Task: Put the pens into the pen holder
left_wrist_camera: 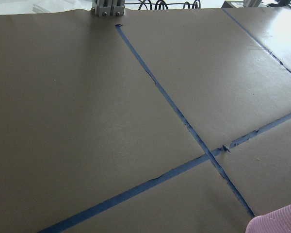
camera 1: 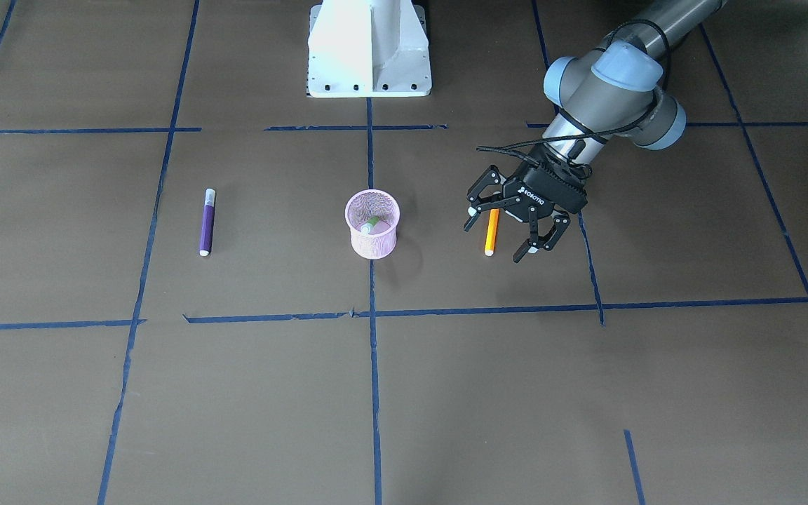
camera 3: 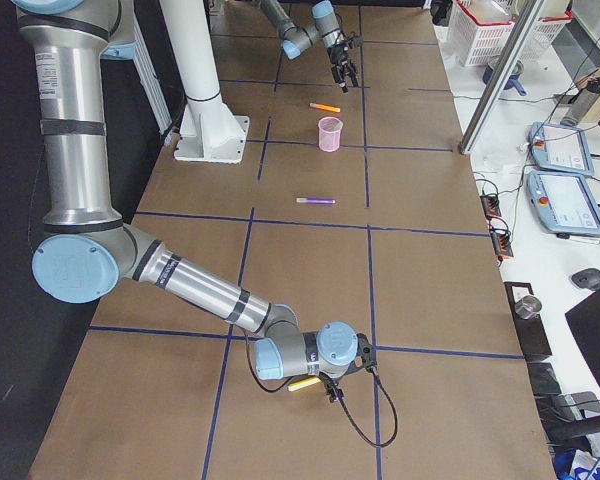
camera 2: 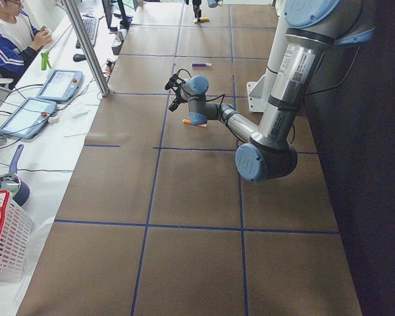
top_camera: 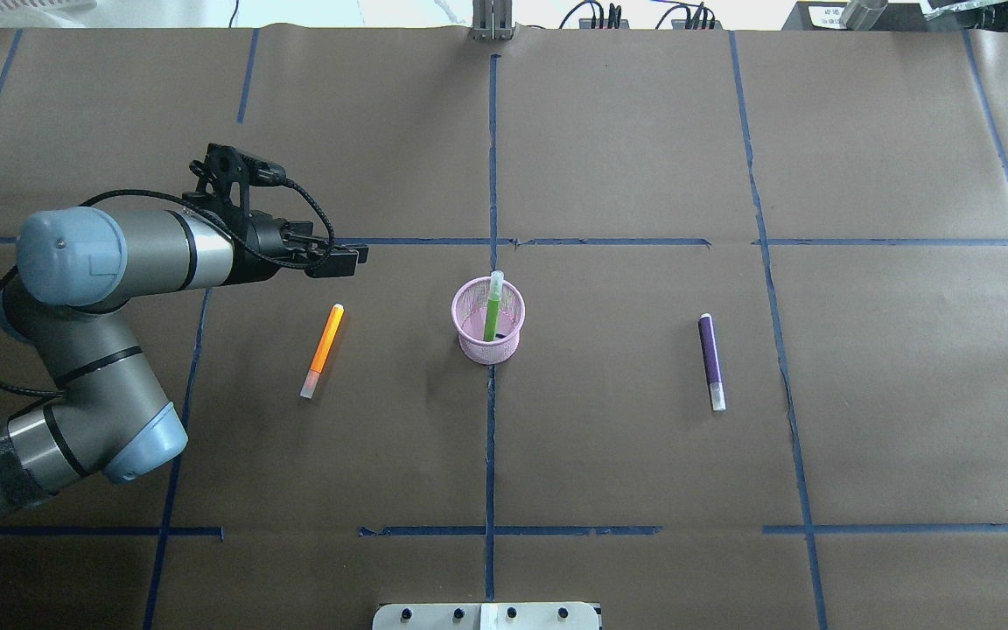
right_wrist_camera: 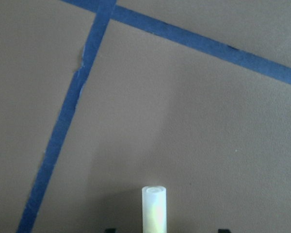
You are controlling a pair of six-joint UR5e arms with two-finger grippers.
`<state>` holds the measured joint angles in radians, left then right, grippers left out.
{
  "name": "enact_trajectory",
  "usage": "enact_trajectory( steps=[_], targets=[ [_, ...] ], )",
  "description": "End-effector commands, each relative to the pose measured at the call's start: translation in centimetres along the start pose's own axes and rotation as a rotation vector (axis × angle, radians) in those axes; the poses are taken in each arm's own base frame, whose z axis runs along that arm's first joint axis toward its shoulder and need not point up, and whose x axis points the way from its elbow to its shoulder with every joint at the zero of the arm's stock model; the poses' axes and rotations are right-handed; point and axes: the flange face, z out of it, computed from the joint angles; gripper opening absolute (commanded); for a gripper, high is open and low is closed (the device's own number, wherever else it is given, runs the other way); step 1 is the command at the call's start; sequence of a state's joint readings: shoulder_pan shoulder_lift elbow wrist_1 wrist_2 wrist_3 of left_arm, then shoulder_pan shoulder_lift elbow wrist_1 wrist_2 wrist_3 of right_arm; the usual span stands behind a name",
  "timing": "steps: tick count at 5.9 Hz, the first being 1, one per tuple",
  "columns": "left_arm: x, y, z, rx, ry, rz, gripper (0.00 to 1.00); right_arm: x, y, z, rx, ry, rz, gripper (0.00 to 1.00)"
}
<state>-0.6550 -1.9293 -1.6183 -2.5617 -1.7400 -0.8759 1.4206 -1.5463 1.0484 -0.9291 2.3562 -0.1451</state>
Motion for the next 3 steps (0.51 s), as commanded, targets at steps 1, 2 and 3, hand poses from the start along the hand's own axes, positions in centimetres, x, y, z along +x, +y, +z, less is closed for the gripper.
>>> enact_trajectory(
  steps=[1, 2, 3],
  targets=[
    [-0.41, 0.35, -0.06, -0.004, -0.006, 0.016, 1.00, -0.12, -0.15, -0.12, 0.004, -0.001, -0.009, 0.30],
    [-0.56, 0.48, -0.08, -0.006, -0.008, 0.024, 0.99, -0.22, -0.27, -0.22, 0.007, -0.002, -0.005, 0.13],
    [-0.64, 0.55, -0.09, -0.007, -0.009, 0.024, 0.99, -0.37, -0.45, -0.38, 0.013, -0.003, -0.013, 0.01]
  ],
)
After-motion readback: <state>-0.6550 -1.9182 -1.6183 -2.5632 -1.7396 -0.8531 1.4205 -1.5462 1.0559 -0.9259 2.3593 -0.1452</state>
